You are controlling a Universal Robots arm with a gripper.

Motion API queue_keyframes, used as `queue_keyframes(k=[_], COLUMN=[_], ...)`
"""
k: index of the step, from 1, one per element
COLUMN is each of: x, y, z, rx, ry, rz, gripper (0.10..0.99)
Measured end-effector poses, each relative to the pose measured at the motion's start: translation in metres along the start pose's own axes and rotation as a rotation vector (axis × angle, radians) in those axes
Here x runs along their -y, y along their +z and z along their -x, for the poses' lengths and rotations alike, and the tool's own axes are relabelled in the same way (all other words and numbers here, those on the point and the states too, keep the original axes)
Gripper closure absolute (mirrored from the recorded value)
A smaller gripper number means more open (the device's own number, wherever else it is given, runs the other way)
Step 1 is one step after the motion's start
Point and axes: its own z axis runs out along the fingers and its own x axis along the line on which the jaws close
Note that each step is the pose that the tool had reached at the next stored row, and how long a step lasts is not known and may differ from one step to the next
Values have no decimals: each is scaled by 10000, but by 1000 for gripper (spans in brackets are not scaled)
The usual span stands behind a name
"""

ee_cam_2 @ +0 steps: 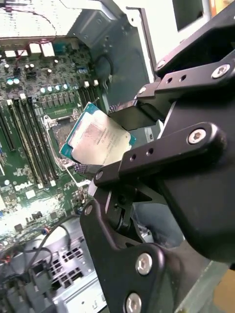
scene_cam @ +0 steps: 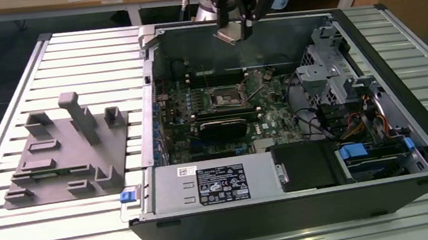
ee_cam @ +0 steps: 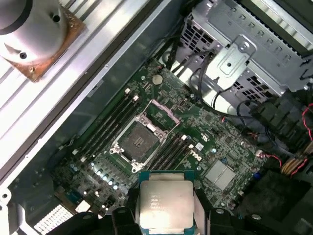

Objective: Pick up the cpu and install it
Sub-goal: 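Place the cpu into insertion slot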

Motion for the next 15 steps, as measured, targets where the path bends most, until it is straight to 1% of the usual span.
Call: queue_keyframes(k=[15], x=[0], y=[4], z=[-1], rx=[108], ry=[2252], rz=[-60], gripper=[557])
